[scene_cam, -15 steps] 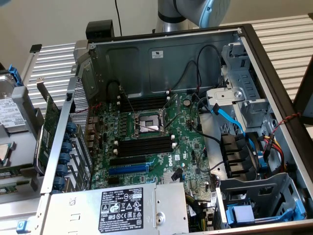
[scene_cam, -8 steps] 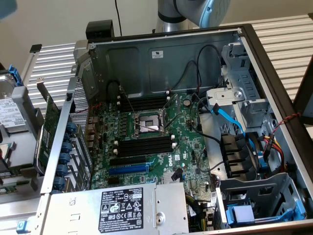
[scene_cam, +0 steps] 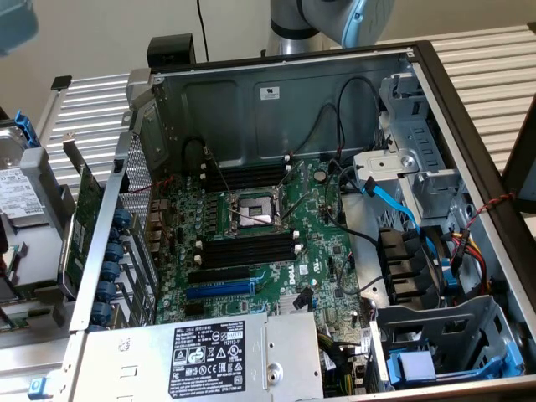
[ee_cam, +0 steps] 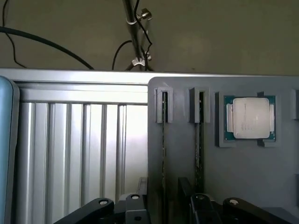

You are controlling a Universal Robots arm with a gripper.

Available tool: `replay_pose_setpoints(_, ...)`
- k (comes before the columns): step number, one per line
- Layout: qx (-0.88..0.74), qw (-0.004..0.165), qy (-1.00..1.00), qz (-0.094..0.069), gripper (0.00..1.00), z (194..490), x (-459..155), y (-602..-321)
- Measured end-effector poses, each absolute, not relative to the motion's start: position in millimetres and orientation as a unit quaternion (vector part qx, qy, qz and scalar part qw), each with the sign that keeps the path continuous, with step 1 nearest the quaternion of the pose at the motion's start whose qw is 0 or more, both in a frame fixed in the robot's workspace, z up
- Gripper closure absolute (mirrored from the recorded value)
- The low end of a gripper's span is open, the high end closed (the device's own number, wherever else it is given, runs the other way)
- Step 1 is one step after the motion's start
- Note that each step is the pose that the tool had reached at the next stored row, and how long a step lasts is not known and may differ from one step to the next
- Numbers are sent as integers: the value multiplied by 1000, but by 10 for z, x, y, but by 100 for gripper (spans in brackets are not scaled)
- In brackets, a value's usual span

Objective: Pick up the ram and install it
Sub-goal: 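Pick up the ram and move it above insertion slot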

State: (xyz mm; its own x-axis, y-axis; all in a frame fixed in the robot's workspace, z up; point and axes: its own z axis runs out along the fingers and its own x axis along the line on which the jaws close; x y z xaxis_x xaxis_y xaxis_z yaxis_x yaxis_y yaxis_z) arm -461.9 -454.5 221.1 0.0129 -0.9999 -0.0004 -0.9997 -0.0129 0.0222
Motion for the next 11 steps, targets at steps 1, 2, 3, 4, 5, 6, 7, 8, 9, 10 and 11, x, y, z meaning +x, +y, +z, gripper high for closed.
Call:
replay_pose_setpoints(1, 712, 11, -702, -5, 61, 2204, -4619, -4542)
replay_pose_setpoints(2, 712, 13, -702, -3, 61, 2193, -4618, -4537)
replay_pose_setpoints(3, 713, 13, -701, -3, 61, 2182, -4618, -4536)
replay_pose_setpoints(4, 714, 13, -700, -3, 61, 2171, -4618, -4536)
replay_pose_setpoints(5, 715, 13, -699, -2, 61, 2155, -4618, -4536)
replay_pose_setpoints(6, 715, 13, -699, -2, 61, 2141, -4619, -4536)
replay_pose_setpoints(7, 716, 13, -698, -2, 61, 2129, -4619, -4535)
replay_pose_setpoints(8, 716, 13, -698, -2, 61, 2120, -4619, -4535)
replay_pose_setpoints(9, 716, 13, -698, -2, 61, 2110, -4619, -4533)
replay_pose_setpoints(10, 716, 13, -698, -2, 61, 2103, -4619, -4528)
replay_pose_setpoints(11, 716, 13, -698, -2, 61, 2094, -4619, -4520)
